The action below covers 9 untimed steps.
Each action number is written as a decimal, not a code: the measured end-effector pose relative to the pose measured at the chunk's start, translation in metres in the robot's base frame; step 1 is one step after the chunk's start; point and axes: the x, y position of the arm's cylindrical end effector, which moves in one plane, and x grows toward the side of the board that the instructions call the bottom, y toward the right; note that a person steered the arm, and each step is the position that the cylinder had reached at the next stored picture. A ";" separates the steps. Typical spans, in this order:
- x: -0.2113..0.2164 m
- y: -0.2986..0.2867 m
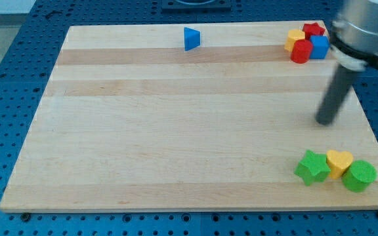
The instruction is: Push the green circle along with yellow heart and green star slightly up
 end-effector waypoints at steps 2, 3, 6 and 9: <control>0.062 0.036; 0.066 0.037; 0.100 0.044; 0.071 -0.029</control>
